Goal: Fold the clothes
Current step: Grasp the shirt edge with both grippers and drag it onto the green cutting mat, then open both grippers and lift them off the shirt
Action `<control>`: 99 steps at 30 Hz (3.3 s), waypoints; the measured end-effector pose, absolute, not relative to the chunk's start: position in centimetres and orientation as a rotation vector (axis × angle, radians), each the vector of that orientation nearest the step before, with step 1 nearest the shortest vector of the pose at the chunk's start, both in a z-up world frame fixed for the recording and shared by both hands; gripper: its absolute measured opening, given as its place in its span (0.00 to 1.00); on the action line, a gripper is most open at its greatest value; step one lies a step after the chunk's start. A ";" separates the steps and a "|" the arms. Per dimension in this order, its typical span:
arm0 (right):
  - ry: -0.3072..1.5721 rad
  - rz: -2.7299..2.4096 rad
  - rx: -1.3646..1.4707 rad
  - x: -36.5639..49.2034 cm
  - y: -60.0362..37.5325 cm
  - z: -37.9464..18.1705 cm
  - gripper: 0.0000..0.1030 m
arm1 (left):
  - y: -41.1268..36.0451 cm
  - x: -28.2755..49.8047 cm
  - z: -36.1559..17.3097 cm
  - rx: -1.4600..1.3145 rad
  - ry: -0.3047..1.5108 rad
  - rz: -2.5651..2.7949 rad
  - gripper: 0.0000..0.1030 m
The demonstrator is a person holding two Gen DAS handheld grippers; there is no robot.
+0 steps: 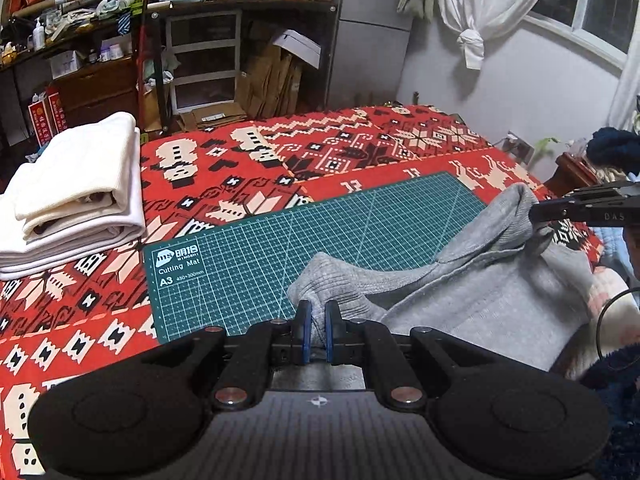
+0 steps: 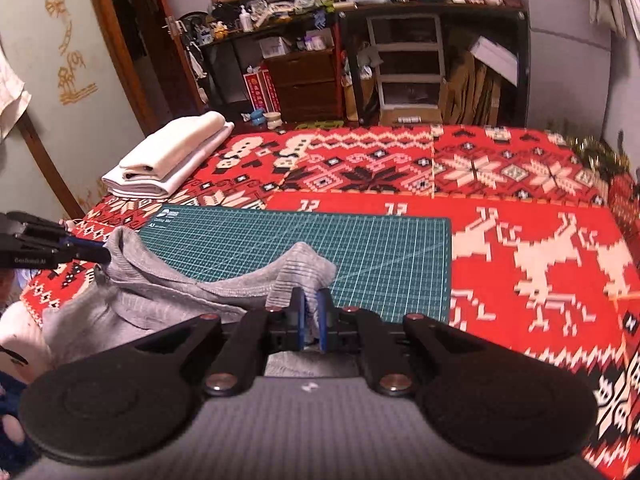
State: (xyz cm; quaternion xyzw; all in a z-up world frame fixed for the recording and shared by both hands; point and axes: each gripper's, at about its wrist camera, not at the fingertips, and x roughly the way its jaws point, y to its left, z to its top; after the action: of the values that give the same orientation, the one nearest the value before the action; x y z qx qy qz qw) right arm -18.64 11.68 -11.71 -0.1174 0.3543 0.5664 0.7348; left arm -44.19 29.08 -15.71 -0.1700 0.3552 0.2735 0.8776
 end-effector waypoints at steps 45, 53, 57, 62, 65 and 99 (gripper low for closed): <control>0.840 0.980 -0.120 -6.2 18.1 -13.5 0.32 | 40.5 -43.2 -16.9 -0.471 0.719 0.757 0.55; 0.867 0.826 -0.312 -6.5 8.1 -15.4 0.33 | 37.3 -50.1 -16.7 -0.406 0.801 0.854 0.55; 0.920 0.800 -0.303 -8.1 3.8 -16.9 0.33 | 35.9 -53.9 -18.1 -0.469 0.859 0.890 0.55; 0.929 0.801 -0.329 -10.0 2.3 -17.9 0.33 | 33.9 -56.4 -19.6 -0.534 0.917 0.893 0.55; 0.921 0.808 -0.336 -10.4 2.4 -18.0 0.33 | 32.8 -56.9 -20.1 -0.541 0.937 0.887 0.55; 0.878 0.721 -0.343 -8.4 2.4 -18.1 0.08 | 33.1 -58.2 -20.3 -0.411 0.979 1.007 0.26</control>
State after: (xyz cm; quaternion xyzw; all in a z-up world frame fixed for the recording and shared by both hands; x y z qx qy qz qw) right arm -8.45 2.40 -18.13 -0.1618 0.4139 0.3397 0.8289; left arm -58.16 33.14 -20.33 -0.1878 0.4470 0.4598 0.7439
